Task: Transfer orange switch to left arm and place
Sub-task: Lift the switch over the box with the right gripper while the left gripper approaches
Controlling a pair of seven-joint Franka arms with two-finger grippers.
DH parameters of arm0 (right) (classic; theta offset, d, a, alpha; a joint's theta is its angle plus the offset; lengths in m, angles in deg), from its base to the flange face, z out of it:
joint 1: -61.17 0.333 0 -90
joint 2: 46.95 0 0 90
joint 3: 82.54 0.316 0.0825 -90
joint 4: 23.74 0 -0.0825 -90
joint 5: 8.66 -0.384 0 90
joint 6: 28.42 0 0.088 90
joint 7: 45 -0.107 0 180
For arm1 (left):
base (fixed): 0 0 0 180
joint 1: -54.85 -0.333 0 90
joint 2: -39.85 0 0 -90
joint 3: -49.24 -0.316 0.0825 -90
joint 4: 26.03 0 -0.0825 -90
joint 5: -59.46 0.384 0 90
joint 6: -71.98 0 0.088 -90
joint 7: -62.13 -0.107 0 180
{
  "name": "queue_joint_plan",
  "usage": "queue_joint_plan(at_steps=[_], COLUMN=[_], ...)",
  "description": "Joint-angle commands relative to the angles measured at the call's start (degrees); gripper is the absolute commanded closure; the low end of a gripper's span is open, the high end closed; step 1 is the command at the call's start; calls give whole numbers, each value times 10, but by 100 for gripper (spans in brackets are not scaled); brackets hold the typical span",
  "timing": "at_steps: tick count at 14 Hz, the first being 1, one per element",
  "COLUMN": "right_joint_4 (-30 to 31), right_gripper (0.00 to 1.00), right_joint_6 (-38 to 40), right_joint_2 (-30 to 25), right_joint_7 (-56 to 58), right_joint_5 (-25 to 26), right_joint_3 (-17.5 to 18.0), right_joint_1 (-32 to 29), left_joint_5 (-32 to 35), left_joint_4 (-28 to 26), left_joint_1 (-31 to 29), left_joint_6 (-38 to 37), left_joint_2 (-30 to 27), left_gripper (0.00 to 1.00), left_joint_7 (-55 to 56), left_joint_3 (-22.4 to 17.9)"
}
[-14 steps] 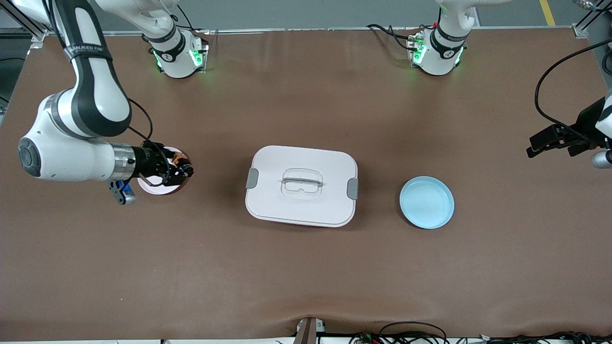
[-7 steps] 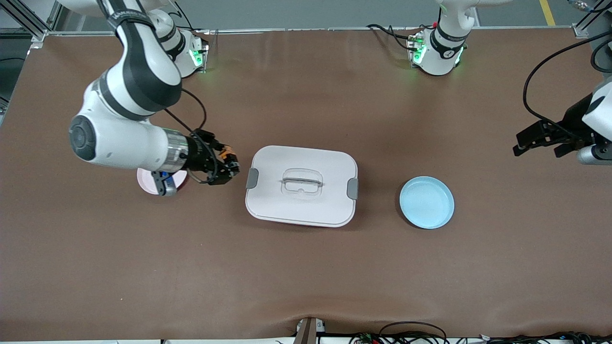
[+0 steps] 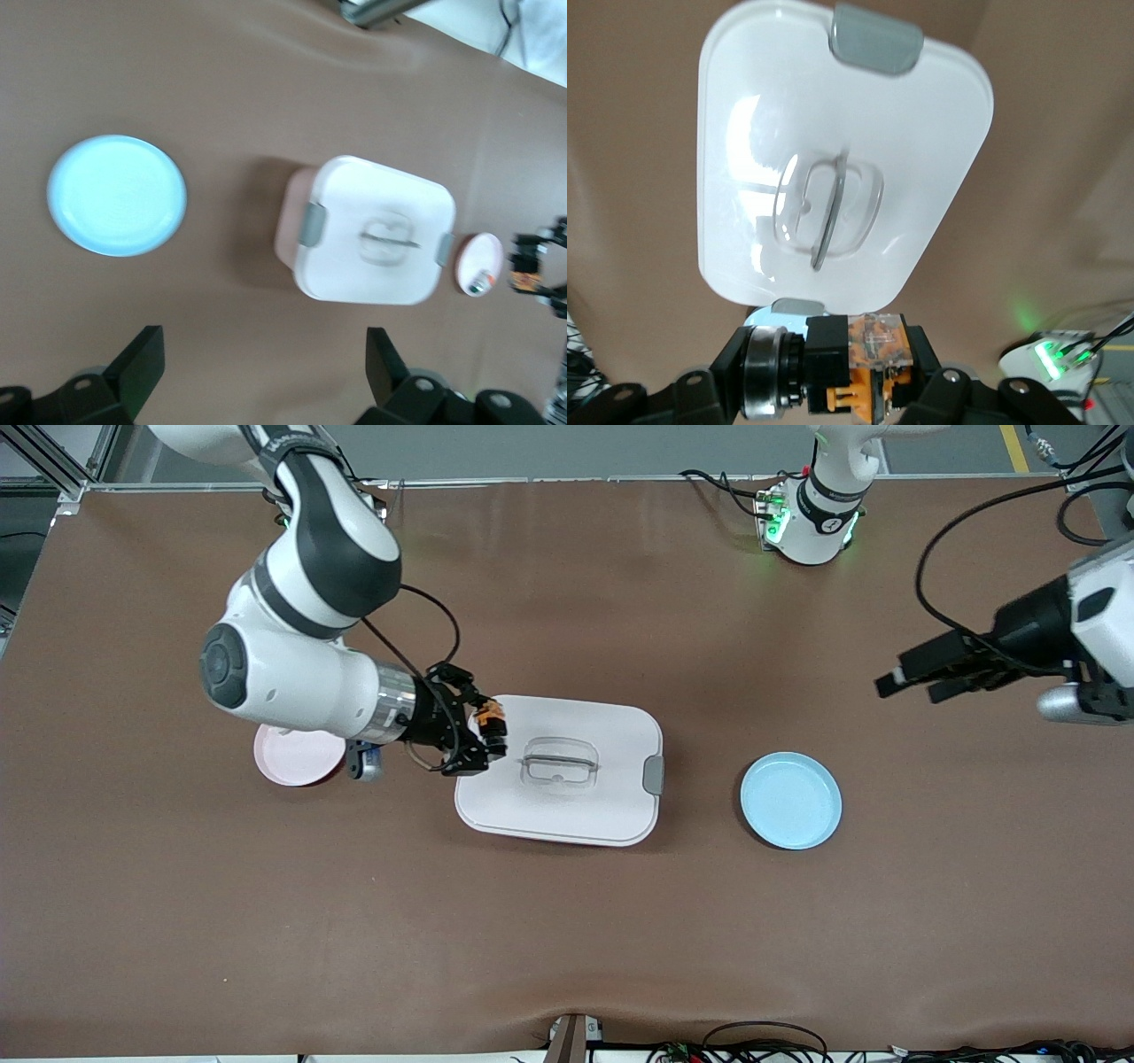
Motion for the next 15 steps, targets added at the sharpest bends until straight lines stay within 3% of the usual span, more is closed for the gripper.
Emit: queue_joint_plan(at_steps=[1,3,5,11,15], right_joint_4=[-96,-170,-199,-202,-202], right_gripper=[100,100,100,100,100], right_joint_6=[-3,-4,-40,-82,-101], right_joint_2=[62,107,127,128,128], right_joint_7=[-96,-158,-197,-241,-268], right_joint_5=[-8,-6,-5,-3,-2], right_joint_3=[-7,-8,-10,-14,-14], right_joint_1=[31,41,60,94,97], left_joint_5=[-17,-46,-77,-99,-114], left_joint_4=[2,2,3,4,6], left_joint_1=[4,4,8,69,69], left_joint_6=[-2,-2,2,48,49], left_joint_2=[0,13,16,48,77], left_gripper=[0,0,0,0,0], left_joint_7=[20,47,60,43,-22], left_joint_3=[40,58,61,66,65])
